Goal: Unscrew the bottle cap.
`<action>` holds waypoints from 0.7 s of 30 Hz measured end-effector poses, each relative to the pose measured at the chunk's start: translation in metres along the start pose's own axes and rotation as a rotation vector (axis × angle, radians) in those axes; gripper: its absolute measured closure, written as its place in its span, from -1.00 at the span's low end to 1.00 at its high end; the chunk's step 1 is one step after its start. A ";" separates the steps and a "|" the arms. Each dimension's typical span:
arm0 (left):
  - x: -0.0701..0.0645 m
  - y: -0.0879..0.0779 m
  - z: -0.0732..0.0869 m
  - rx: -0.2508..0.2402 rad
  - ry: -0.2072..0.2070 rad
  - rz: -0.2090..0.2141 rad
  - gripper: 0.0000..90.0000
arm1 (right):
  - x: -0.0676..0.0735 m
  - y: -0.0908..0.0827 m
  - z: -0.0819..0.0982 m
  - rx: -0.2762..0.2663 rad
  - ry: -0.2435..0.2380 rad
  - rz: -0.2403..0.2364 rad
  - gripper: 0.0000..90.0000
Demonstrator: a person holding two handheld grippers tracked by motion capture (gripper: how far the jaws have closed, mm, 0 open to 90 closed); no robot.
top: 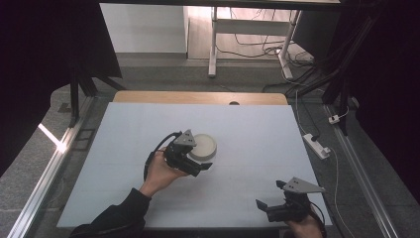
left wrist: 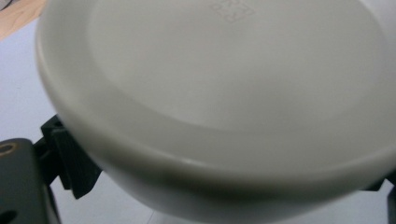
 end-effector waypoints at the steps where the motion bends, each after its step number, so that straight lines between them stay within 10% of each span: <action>1: 0.000 0.000 0.000 -0.001 0.000 -0.001 -0.84 | 0.001 0.001 -0.002 -0.005 -0.005 -0.004 -1.00; 21: -0.001 -0.002 0.001 -0.007 0.016 -0.002 -0.84 | 0.031 0.025 -0.054 -0.095 -0.082 -0.135 -1.00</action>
Point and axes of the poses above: each handheld gripper's, and its own axes: y roughly forward along the jaws, z roughly out of its underside, x roughly to its left, the point moved 9 cm from there along y, roughly forward along the jaws, and after that the axes turned 8 degrees about -z, right-handed, at the moved point
